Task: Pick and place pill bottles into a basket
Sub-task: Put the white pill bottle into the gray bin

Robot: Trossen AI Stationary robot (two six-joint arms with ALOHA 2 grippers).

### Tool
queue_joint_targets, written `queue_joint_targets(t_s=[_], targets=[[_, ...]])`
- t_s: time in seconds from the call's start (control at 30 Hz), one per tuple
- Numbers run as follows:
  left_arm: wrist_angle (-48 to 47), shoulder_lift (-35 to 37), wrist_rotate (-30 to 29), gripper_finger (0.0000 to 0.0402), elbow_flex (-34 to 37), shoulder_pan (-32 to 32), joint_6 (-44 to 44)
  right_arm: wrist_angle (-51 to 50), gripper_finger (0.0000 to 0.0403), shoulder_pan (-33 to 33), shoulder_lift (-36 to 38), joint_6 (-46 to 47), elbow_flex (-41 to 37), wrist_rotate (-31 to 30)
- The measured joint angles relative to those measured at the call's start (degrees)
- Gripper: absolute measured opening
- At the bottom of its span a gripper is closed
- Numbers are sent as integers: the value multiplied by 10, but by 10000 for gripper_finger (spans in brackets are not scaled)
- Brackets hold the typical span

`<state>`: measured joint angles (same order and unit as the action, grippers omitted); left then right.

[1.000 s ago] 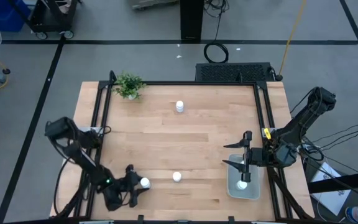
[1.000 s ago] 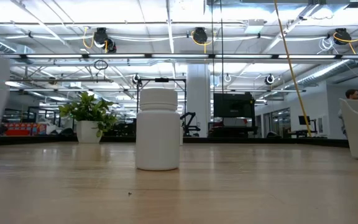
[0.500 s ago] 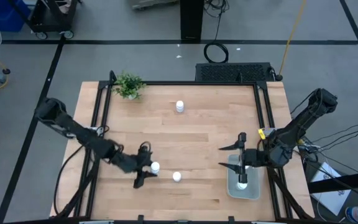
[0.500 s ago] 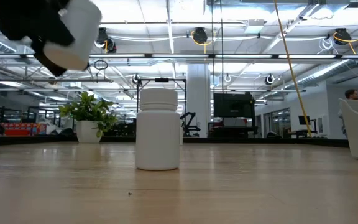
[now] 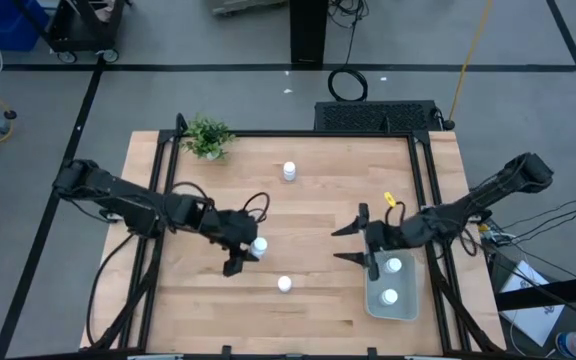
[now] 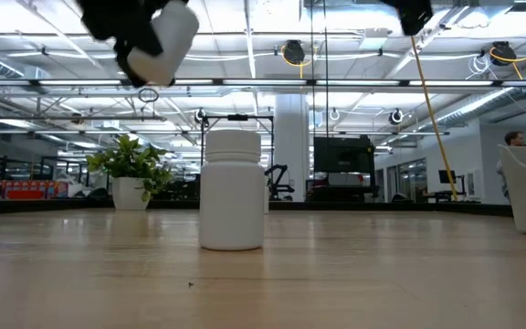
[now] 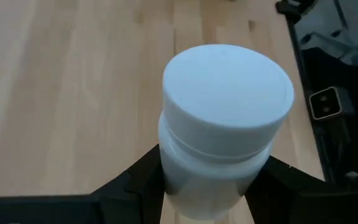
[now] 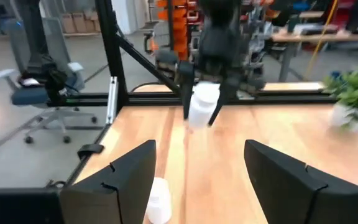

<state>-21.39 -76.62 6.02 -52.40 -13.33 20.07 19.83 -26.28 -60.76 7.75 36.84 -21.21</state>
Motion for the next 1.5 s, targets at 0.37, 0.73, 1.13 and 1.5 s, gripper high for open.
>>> queue_joint_targets(t_s=[0.37, 0.73, 1.13, 1.5], targets=[[-158, -78, -8, 177, -156, 36, -72, 85, 238, 136, -66, 63, 3, 169], [-168, -161, 24, 175, -210, 44, -113, 43, 238, 170, -188, 32, 112, 197], [-175, -159, 10, 175, -211, 44, -124, 79, 238, 168, -277, -3, 151, 199], [-174, -159, 14, 175, -211, 50, -127, 112, 238, 160, -309, 2, 152, 220]])
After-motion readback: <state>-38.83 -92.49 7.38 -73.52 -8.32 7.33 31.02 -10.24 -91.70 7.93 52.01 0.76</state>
